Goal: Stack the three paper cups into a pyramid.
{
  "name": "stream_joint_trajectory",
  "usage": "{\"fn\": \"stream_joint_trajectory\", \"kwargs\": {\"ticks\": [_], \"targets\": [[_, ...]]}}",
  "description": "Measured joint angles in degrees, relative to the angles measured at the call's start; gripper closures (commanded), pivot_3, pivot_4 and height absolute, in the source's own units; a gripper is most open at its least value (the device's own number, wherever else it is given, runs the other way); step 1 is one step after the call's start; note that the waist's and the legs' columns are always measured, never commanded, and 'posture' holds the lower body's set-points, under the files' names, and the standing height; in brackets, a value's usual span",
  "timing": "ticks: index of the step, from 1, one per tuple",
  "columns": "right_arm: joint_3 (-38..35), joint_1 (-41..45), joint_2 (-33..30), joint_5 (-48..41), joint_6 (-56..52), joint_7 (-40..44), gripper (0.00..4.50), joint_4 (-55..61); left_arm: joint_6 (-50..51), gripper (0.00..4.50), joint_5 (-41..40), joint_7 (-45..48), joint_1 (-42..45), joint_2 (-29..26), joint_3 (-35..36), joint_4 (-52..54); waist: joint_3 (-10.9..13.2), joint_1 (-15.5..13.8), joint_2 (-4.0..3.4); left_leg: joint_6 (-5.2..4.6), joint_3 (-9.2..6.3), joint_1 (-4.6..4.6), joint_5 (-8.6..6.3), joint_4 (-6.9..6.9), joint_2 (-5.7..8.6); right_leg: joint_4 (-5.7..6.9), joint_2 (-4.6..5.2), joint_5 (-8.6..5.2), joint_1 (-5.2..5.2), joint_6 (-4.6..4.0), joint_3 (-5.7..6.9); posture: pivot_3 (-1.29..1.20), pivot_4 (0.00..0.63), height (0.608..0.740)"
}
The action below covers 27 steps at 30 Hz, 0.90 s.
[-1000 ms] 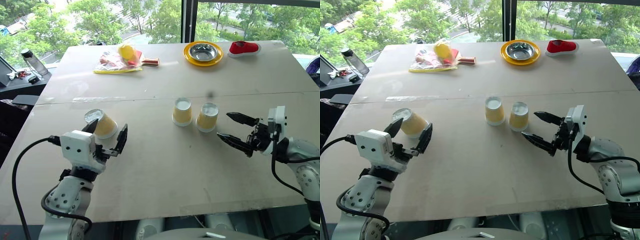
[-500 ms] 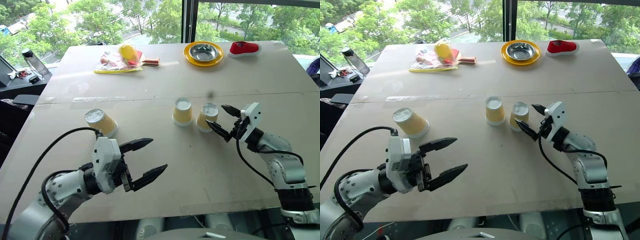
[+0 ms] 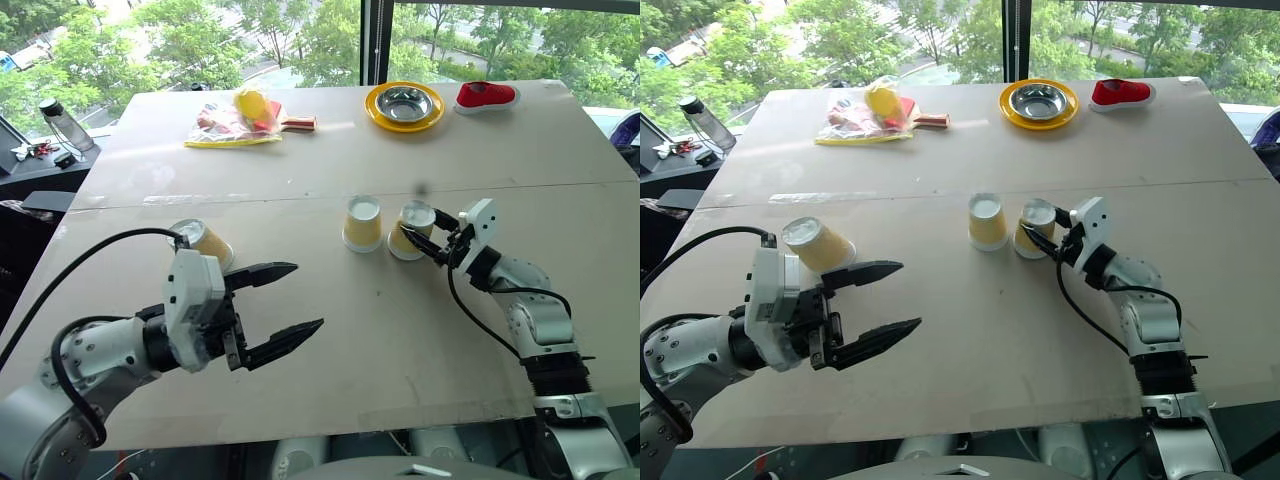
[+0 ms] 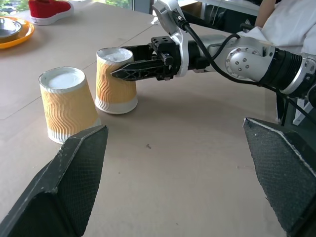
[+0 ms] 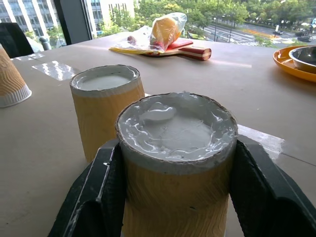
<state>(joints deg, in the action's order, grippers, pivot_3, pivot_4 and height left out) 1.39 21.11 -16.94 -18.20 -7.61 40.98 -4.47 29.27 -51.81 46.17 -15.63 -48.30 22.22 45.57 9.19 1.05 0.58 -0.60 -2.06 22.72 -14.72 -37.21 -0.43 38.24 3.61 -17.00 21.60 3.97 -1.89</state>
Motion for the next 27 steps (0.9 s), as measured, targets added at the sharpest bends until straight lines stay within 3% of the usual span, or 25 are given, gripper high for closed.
{"fn": "stream_joint_trajectory", "kwargs": {"ticks": [10,12,13,15,23,27], "targets": [[1.0,2.6,1.0,2.3,3.5,0.6,2.41,-5.1,-0.8,0.00,2.2,-0.1,-1.0,1.1,0.3,-0.1,0.0,0.0,0.00,0.00,0.00,0.00,0.00,0.00,0.01,0.00,0.00,0.00,0.01,0.00,0.00,0.00,0.150,0.740],[1.1,2.7,0.9,2.7,3.7,1.2,0.58,-5.1,-0.9,0.00,2.3,-0.1,-1.0,1.3,0.3,-0.1,0.0,0.0,0.00,0.00,0.00,0.00,0.00,0.00,0.00,0.00,0.00,0.00,0.01,0.00,0.00,0.00,0.150,0.740],[1.1,2.7,0.9,2.7,3.7,1.2,0.58,-5.1,-0.9,0.00,2.3,-0.1,-1.0,1.3,0.3,-0.1,0.0,0.0,0.00,0.00,0.00,0.00,0.00,0.00,0.00,0.00,0.01,0.00,0.01,0.00,0.00,0.00,0.150,0.740],[1.2,2.6,0.7,2.9,3.7,1.2,0.11,-5.1,-1.0,0.00,2.3,-0.2,-1.4,1.9,0.3,-0.1,0.0,0.0,-0.01,0.00,0.01,0.00,0.00,0.00,0.00,0.00,0.01,0.00,0.01,0.00,-0.01,0.00,0.150,0.740],[-0.4,-4.2,-6.5,-0.5,1.2,5.8,0.11,3.7,-2.1,0.00,2.8,-2.0,-3.6,5.5,2.1,-0.1,0.0,-0.3,-0.01,-0.01,-0.01,0.02,0.00,0.00,-0.04,-0.04,0.07,0.00,-0.02,0.00,0.02,0.00,0.150,0.740],[-2.3,-12.4,-13.2,-5.1,-4.4,9.8,0.11,12.2,-4.7,0.00,5.9,-5.4,-6.0,10.7,3.0,-0.2,0.0,-0.3,0.01,-0.02,-0.01,0.05,-0.01,0.01,-0.04,-0.10,0.09,0.00,-0.03,0.00,0.00,0.00,0.150,0.740]]}}
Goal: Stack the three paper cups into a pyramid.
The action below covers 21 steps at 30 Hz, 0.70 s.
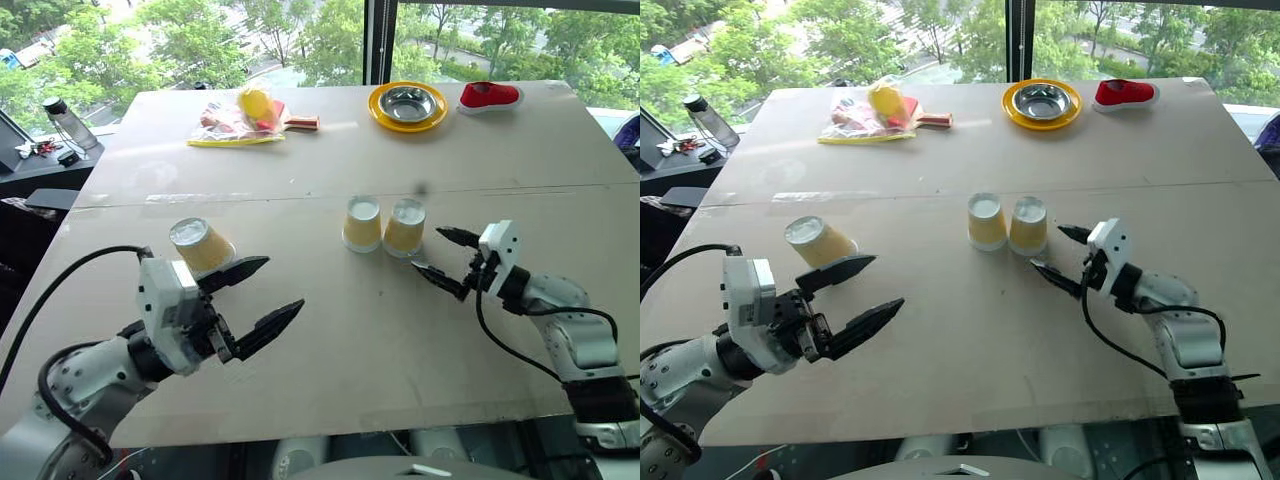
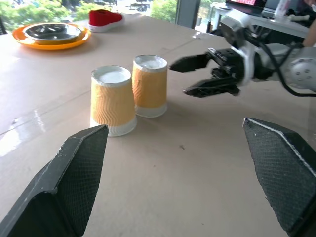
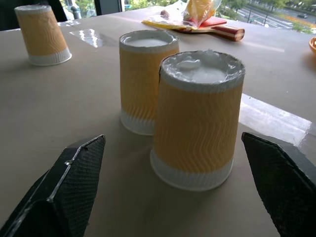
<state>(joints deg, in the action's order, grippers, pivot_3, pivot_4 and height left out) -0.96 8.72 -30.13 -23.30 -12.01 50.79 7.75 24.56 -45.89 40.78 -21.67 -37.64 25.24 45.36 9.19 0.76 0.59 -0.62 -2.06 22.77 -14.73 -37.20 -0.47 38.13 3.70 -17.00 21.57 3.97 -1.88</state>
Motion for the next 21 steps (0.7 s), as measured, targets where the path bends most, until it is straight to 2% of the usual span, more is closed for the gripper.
{"fn": "stream_joint_trajectory", "kwargs": {"ticks": [3,4,10,14,21], "targets": [[-3.7,-6.1,-4.5,-6.3,-3.3,4.2,0.11,5.8,-2.2,0.00,6.8,-5.6,-1.0,3.9,1.0,-3.0,0.0,0.0,-0.04,0.00,0.01,-0.05,0.00,-0.01,0.01,0.02,-0.05,0.00,-0.03,0.00,-0.02,0.00,0.150,0.740],[-5.5,-8.5,-6.9,-9.7,-5.2,6.6,0.11,8.0,-3.1,0.00,9.0,-8.9,-0.8,6.9,2.1,-4.9,0.0,0.0,-0.05,-0.01,0.01,-0.05,0.00,-0.02,0.01,0.02,-0.03,0.00,-0.04,0.00,-0.02,0.00,0.150,0.740],[-13.6,-13.2,-11.8,-19.9,-8.3,13.9,0.11,11.9,-10.4,0.00,20.2,-16.5,1.3,11.8,3.4,-12.8,-0.1,-0.1,0.15,-0.01,-0.08,-0.07,0.00,-0.09,0.05,-0.02,-0.03,0.01,-0.18,0.00,0.07,0.00,0.150,0.740],[-15.8,-14.3,-11.4,-20.9,-7.5,15.3,0.11,11.6,-16.1,0.00,26.0,-17.8,8.4,12.2,2.0,-24.3,-0.1,-0.4,0.17,-0.01,-0.16,-0.09,0.00,-0.14,0.13,-0.01,-0.04,0.01,-0.26,-0.01,0.27,0.00,0.150,0.740],[-15.7,-14.2,-8.2,-21.1,-6.3,14.2,0.11,11.7,-20.9,0.00,26.7,-13.8,17.4,12.1,-2.8,-35.3,-0.1,-0.2,0.20,0.00,-0.26,-0.07,0.00,-0.16,0.11,-0.02,-0.02,0.02,-0.27,0.01,0.28,0.00,0.150,0.740]]}}
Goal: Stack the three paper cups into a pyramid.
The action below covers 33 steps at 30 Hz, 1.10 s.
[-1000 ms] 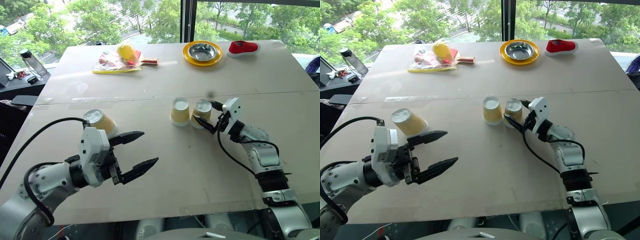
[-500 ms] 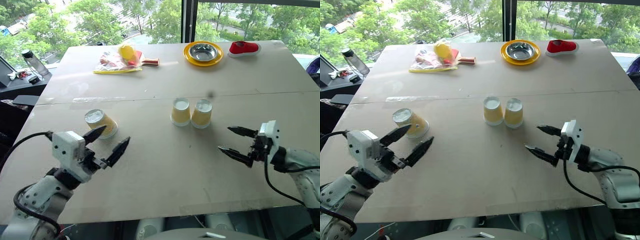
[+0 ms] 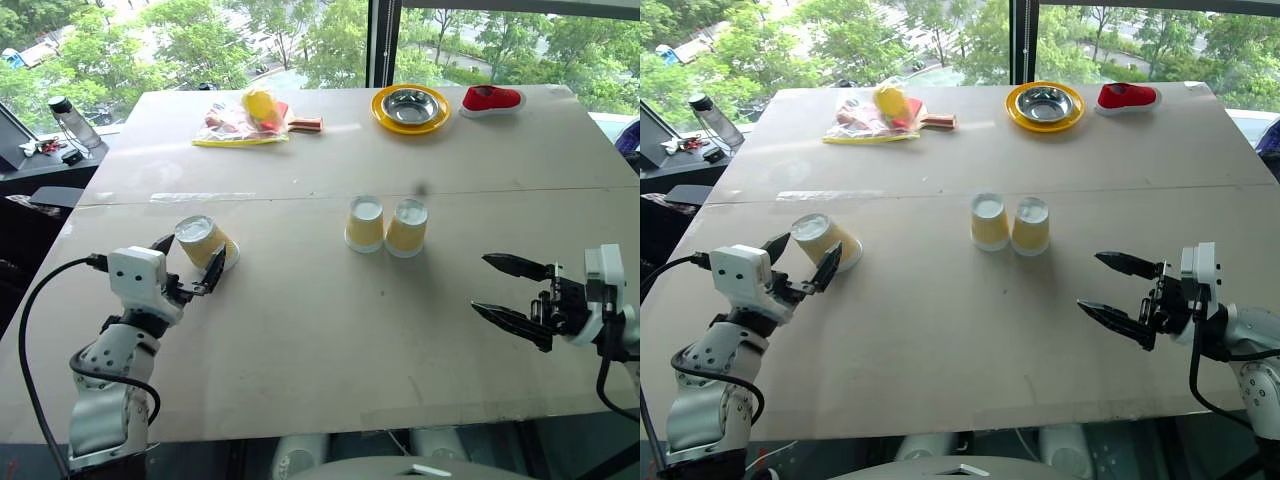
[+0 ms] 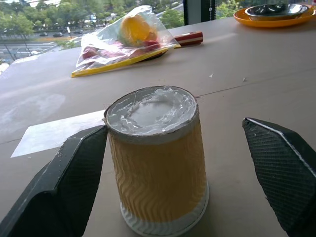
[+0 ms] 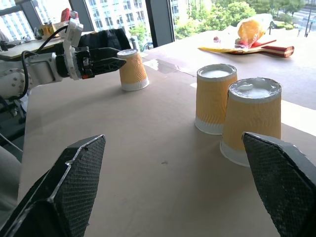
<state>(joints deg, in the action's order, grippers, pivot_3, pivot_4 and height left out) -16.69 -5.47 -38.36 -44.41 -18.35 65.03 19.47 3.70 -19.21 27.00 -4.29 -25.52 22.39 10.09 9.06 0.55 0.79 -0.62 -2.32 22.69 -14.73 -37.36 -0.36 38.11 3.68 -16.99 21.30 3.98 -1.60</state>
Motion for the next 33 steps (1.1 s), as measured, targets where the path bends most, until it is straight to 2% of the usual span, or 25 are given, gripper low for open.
{"fn": "stream_joint_trajectory", "kwargs": {"ticks": [12,13,14,17,18,23,26,28,29,30,33], "targets": [[0.0,-0.4,1.7,-0.5,0.5,-2.3,0.11,2.7,-4.4,0.00,1.8,1.4,8.5,-0.9,-0.6,-12.8,0.0,0.1,0.00,0.00,-0.05,0.01,0.00,0.00,-0.01,0.01,0.02,0.00,0.01,0.01,0.05,0.00,0.150,0.740],[0.0,-0.5,1.9,-0.5,0.5,-2.7,0.00,3.0,-4.6,0.53,1.9,1.4,8.7,-0.9,-0.6,-13.1,0.0,0.1,0.00,0.00,-0.05,0.01,0.00,0.00,-0.01,0.01,0.02,0.00,0.01,0.01,0.05,0.00,0.150,0.740],[0.0,-0.5,2.0,-0.6,0.5,-2.8,0.00,3.1,-4.7,0.78,2.0,1.4,8.8,-0.9,-0.6,-13.1,0.0,0.1,0.00,0.00,-0.05,0.01,0.00,0.00,-0.02,0.02,0.02,0.00,0.01,0.01,0.05,0.00,0.150,0.740],[0.0,-0.5,2.4,-1.0,0.3,-3.7,0.00,3.8,-4.9,2.12,2.2,1.3,9.0,-0.9,-0.7,-13.1,0.0,0.0,0.00,0.01,-0.05,0.01,0.00,0.00,-0.03,0.02,0.02,0.00,0.01,0.01,0.05,0.00,0.150,0.740],[0.0,-0.4,2.4,-1.2,0.2,-4.1,0.00,4.1,-4.8,2.24,2.2,1.2,9.1,-0.8,-0.7,-13.0,0.0,0.0,0.00,0.01,-0.06,0.01,0.00,0.00,-0.03,0.02,0.02,0.00,0.01,0.01,0.05,0.00,0.150,0.740],[-0.2,-0.3,2.0,-3.1,-1.1,-4.3,0.00,4.2,-1.7,2.25,1.9,0.4,14.1,-1.6,-3.0,-9.4,0.0,-0.5,0.01,0.01,-0.18,0.07,0.01,-0.03,0.01,0.02,0.06,0.01,0.00,0.02,0.17,0.00,0.150,0.740],[-1.0,0.3,2.0,-3.6,-1.1,-4.8,0.00,4.2,6.8,2.25,-1.8,3.2,26.8,-2.8,-8.3,-6.1,0.0,-1.6,0.07,0.02,-0.41,0.15,0.02,-0.18,0.13,0.05,0.05,0.03,-0.11,0.05,0.41,0.00,0.150,0.740],[-1.4,0.3,2.1,-3.6,-1.0,-4.9,0.00,4.2,10.6,2.25,-3.7,4.7,32.0,-3.1,-10.6,-4.9,0.0,-1.4,0.06,0.02,-0.38,0.13,0.02,-0.18,0.20,0.02,0.05,0.03,-0.15,0.06,0.37,0.00,0.150,0.740],[-1.7,0.1,2.3,-3.5,-0.7,-5.0,0.00,4.1,14.4,2.25,-5.1,6.6,37.5,-2.9,-13.3,-4.9,0.0,-1.3,0.05,0.03,-0.38,0.11,0.02,-0.18,0.21,-0.01,0.04,0.03,-0.15,0.07,0.35,0.00,0.150,0.740],[-1.7,0.1,2.3,-3.4,-0.7,-5.0,0.00,4.1,14.8,2.25,-5.3,6.8,38.3,-2.8,-13.9,-4.9,0.0,-1.2,0.05,0.03,-0.38,0.12,0.02,-0.18,0.22,-0.01,0.02,0.03,-0.14,0.08,0.36,0.00,0.150,0.740],[-2.1,-1.1,3.3,-2.8,0.4,-5.6,0.00,3.9,17.3,2.25,-5.7,11.4,47.0,0.3,-19.8,-9.2,0.0,-0.8,0.03,0.05,-0.41,0.13,0.03,-0.15,0.20,-0.03,-0.03,0.02,-0.12,0.08,0.39,0.00,0.150,0.740]]}}
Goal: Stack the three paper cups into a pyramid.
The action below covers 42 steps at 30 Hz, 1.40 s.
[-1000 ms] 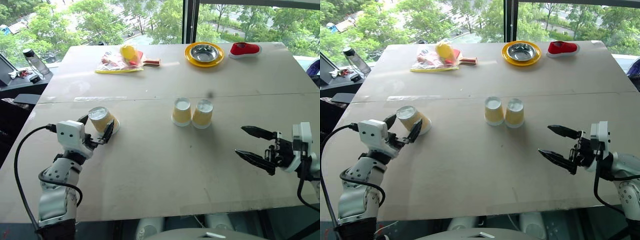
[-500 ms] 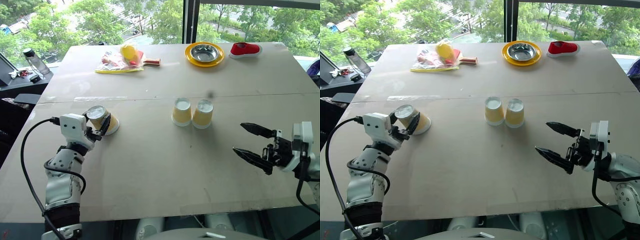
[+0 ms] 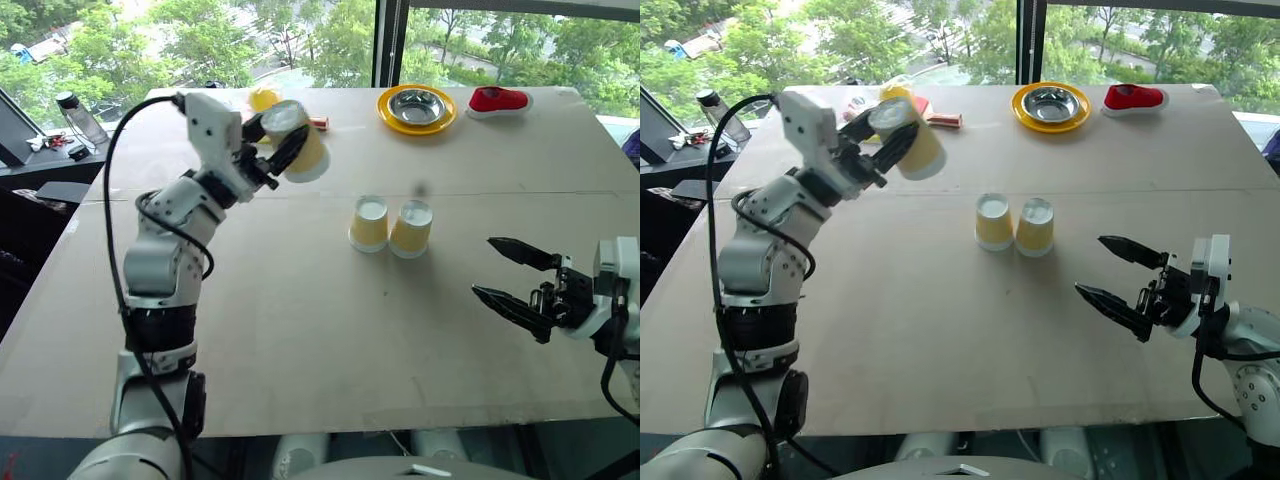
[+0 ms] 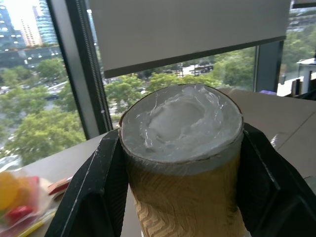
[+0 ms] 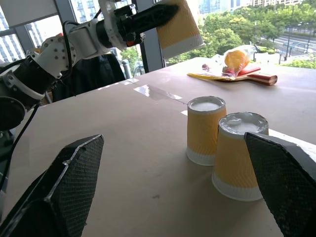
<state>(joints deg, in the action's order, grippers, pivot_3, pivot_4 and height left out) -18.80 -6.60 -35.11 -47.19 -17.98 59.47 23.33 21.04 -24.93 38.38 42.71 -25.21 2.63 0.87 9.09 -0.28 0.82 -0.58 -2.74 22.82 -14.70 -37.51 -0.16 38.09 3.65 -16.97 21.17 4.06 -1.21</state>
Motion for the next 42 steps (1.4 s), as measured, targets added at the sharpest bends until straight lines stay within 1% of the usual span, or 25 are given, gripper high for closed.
{"fn": "stream_joint_trajectory", "kwargs": {"ticks": [3,6,10,17,22,23,24,26,27,32,35,38,42], "targets": [[-0.3,-1.1,0.7,0.6,0.8,-0.8,0.00,0.0,-0.2,2.25,0.1,4.0,5.1,3.0,-3.4,-5.1,0.0,0.5,-0.02,0.08,-0.03,0.00,0.05,0.03,-0.01,0.00,-0.02,0.00,0.00,0.00,0.01,0.00,0.150,0.740],[-0.6,-3.2,1.5,1.0,0.9,-2.4,0.00,0.5,-2.8,2.25,2.1,9.6,9.1,5.8,-7.4,-13.1,0.0,0.8,-0.02,0.15,0.00,0.00,0.10,0.03,0.01,-0.01,-0.02,0.00,0.00,0.00,0.00,0.00,0.150,0.740],[-1.4,-4.5,1.8,1.1,1.2,-3.3,0.00,0.5,-4.5,2.25,4.0,13.9,9.3,7.3,-10.0,-18.1,0.0,1.3,-0.05,0.12,0.02,-0.01,0.08,0.03,-0.01,0.02,-0.04,0.00,0.03,0.00,-0.06,0.00,0.150,0.740],[-1.4,-4.8,2.3,1.4,2.3,-3.7,0.00,1.0,-7.6,2.25,7.7,16.5,9.4,7.4,-11.1,-20.2,0.0,1.0,-0.06,0.00,0.03,0.01,0.01,0.02,0.00,0.00,-0.02,0.00,0.04,0.00,-0.06,0.00,0.150,0.740],[-1.4,-4.6,2.3,1.6,3.0,-3.5,0.00,1.0,-8.0,2.25,8.6,16.9,9.4,7.3,-11.2,-20.3,0.0,0.9,-0.06,0.00,0.00,0.02,0.01,0.02,0.00,0.01,-0.03,0.00,0.04,0.00,-0.05,0.00,0.150,0.740],[-1.4,-4.4,2.3,1.7,3.1,-3.5,0.00,0.9,-8.0,1.23,8.7,17.1,9.4,7.3,-11.2,-20.3,0.0,0.9,-0.06,0.00,0.00,0.02,0.01,0.02,0.00,0.01,-0.03,0.00,0.04,0.00,-0.05,0.00,0.150,0.740],[-1.4,-4.2,2.3,1.7,3.1,-3.5,0.00,0.9,-8.0,1.12,8.8,17.2,9.4,7.4,-11.2,-20.3,0.0,0.9,-0.06,0.00,0.01,0.02,0.01,0.02,0.00,0.01,-0.03,0.00,0.04,0.00,-0.05,0.00,0.150,0.740],[-1.4,-4.0,2.3,1.6,3.1,-3.5,0.00,0.9,-8.0,0.24,9.0,17.2,9.4,7.3,-11.1,-20.2,0.0,1.0,-0.06,0.00,0.00,0.02,0.01,0.02,-0.01,0.01,-0.03,0.00,0.04,0.00,-0.05,0.00,0.150,0.740],[-1.4,-3.8,2.3,1.6,3.1,-3.5,0.00,0.9,-8.0,0.04,9.0,17.2,9.4,7.3,-11.1,-20.2,0.0,1.0,-0.06,0.00,0.00,0.02,0.01,0.02,-0.01,0.01,-0.03,0.00,0.04,0.00,-0.05,0.00,0.150,0.740],[-1.4,-3.3,2.2,1.6,3.0,-3.5,0.00,0.9,-8.0,0.04,9.2,17.1,9.3,7.0,-11.0,-19.9,0.0,1.0,-0.06,0.00,0.00,0.02,0.01,0.02,0.00,0.01,-0.03,0.00,0.04,0.00,-0.05,0.00,0.150,0.740],[-1.3,-3.2,2.2,1.6,2.7,-3.5,0.00,0.9,-6.9,0.04,8.9,16.9,8.8,6.4,-10.1,-17.7,0.0,1.0,-0.06,0.00,0.00,0.02,0.01,0.02,-0.01,0.02,-0.03,0.00,0.04,0.00,-0.05,0.00,0.150,0.740],[-1.1,-3.2,2.2,1.6,2.5,-3.6,0.00,0.9,-4.8,0.04,7.0,16.9,7.5,5.6,-9.2,-12.8,0.0,1.0,-0.06,0.00,0.00,0.02,0.01,0.02,-0.02,0.02,-0.02,0.00,0.04,0.00,-0.06,0.00,0.150,0.740],[-0.3,-3.1,2.2,1.7,2.1,-3.6,0.00,0.9,1.4,0.04,1.5,16.4,3.0,3.6,-5.7,-2.4,0.0,1.1,-0.08,0.01,-0.02,0.01,0.01,0.02,-0.06,0.05,-0.03,0.00,0.04,0.00,-0.06,0.00,0.150,0.740]]}}
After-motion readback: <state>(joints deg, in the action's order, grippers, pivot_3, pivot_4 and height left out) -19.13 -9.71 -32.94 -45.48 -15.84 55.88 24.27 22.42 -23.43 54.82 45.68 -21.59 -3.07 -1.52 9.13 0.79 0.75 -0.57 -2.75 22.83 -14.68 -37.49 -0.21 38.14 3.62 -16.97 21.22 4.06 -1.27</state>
